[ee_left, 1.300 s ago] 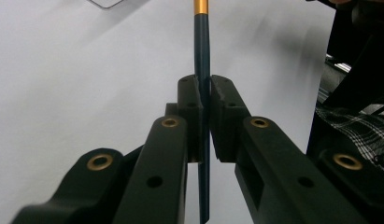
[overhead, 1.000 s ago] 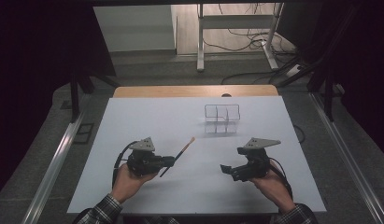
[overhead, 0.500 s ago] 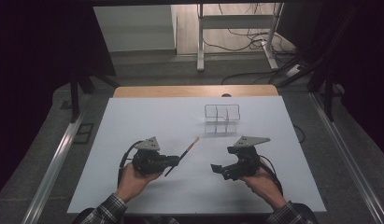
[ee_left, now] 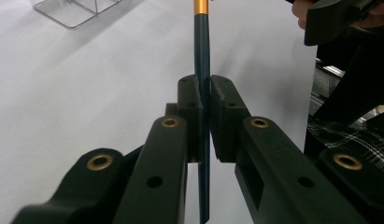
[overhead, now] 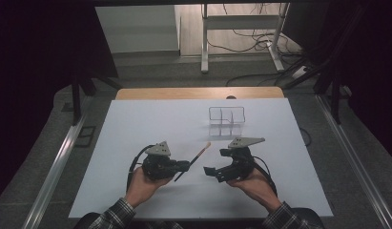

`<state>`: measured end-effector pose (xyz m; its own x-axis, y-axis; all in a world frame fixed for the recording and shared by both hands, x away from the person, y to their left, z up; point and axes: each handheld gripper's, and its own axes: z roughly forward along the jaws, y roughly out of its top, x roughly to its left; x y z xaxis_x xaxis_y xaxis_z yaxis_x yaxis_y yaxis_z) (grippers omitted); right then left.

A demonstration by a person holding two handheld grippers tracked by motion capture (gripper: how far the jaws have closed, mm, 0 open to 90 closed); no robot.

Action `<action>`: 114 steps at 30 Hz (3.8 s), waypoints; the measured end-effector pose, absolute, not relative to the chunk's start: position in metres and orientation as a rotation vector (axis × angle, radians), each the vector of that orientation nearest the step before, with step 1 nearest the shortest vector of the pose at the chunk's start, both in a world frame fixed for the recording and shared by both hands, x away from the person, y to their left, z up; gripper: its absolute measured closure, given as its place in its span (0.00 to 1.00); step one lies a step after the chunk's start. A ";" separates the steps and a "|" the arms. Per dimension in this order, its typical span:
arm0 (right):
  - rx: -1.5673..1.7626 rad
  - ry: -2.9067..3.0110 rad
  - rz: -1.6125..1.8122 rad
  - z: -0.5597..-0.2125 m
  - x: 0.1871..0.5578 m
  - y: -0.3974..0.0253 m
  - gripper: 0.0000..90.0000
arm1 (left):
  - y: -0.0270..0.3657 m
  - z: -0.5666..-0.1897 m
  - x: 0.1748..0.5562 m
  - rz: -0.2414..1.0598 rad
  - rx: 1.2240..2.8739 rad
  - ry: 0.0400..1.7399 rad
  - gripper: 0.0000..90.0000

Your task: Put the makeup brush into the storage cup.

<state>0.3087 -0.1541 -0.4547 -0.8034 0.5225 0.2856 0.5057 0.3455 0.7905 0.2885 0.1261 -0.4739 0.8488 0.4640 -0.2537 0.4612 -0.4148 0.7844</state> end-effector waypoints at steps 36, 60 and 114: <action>1.096 2.662 1.702 -0.457 0.322 -0.138 0.93 | 0.105 -0.476 0.283 0.043 2.126 0.629 0.82; 0.965 2.612 1.563 -0.446 0.318 -0.147 0.93 | 0.117 -0.476 0.284 0.108 2.155 0.732 0.03; 0.982 2.486 1.470 -0.428 0.330 -0.192 0.92 | 0.196 -0.481 0.262 0.281 2.162 0.922 0.00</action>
